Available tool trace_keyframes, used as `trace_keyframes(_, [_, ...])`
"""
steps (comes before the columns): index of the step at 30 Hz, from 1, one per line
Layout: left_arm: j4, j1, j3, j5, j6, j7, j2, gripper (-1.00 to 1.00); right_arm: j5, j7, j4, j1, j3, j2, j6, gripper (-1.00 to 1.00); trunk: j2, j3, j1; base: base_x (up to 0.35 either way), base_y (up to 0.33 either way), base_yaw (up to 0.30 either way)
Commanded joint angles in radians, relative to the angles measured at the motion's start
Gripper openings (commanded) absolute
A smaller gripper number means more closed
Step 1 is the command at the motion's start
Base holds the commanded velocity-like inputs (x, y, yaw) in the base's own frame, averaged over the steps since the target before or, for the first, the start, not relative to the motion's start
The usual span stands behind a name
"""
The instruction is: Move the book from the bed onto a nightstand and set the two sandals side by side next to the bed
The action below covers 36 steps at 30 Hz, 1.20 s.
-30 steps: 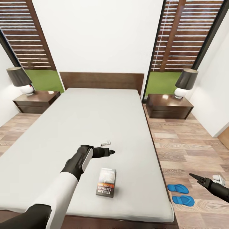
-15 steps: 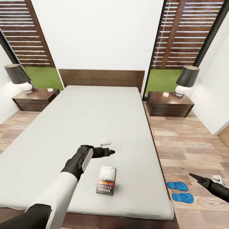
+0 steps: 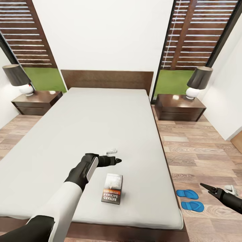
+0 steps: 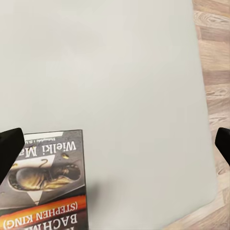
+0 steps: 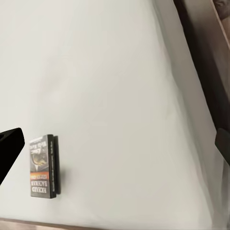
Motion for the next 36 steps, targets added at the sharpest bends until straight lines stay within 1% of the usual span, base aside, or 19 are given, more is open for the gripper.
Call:
trace_keyframes(1, [-0.001,0.000,0.000,0.010,0.007,0.004,0.000,1.00,-0.006,0.001,0.000,0.000,-0.001,0.000,0.008,1.00,-0.001,-0.002,0.000,0.000,0.000,0.000])
trace_keyframes(27, [-0.003,0.000,0.000,0.009,0.006,0.004,0.000,1.00,-0.006,0.001,0.000,0.000,-0.001,0.000,0.008,1.00,-0.001,-0.043,0.000,0.000,0.000,0.000])
trace_keyframes(30, [-0.023,0.000,0.001,0.009,0.005,0.004,0.000,1.00,-0.006,0.002,0.000,0.000,-0.001,0.000,0.008,1.00,-0.001,-0.044,0.000,0.000,0.000,0.000])
trace_keyframes(33, [-0.068,0.000,0.001,0.008,0.001,0.006,0.000,1.00,-0.006,0.003,0.000,0.000,-0.001,0.000,0.008,1.00,-0.001,-0.045,0.000,0.000,0.000,0.000])
trace_keyframes(36, [-0.091,0.000,0.001,0.005,-0.025,0.008,0.000,1.00,-0.006,0.003,0.000,0.000,-0.001,0.000,0.008,1.00,-0.001,-0.045,0.000,0.000,0.000,0.000])
